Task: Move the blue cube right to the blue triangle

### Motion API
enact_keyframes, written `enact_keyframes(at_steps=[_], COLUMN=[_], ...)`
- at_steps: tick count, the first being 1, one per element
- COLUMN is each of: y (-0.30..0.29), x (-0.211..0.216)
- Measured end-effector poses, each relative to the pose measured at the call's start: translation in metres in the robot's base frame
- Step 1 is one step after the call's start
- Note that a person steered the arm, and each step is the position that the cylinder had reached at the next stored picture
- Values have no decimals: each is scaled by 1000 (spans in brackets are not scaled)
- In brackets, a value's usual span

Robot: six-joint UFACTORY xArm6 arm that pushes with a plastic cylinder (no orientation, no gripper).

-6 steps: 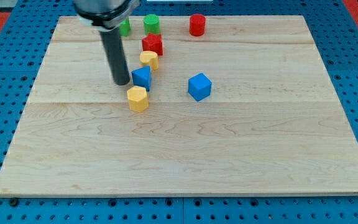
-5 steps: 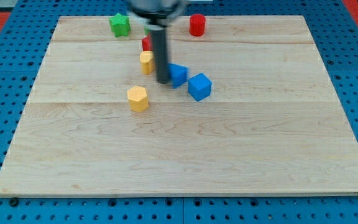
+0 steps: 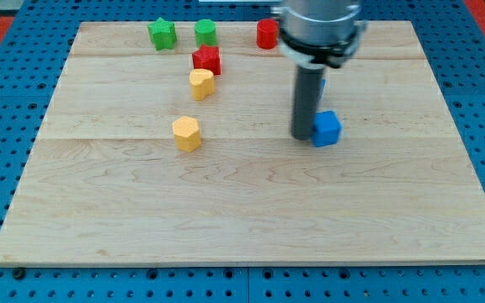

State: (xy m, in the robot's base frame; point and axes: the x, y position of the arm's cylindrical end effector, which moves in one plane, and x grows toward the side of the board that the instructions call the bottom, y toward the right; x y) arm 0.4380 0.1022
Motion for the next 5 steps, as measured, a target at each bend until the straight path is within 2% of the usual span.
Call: enact_keyframes(at_steps=[1, 2, 3, 4, 5], y=[27, 31, 76, 93, 60], x=[-13, 8, 17, -10, -34])
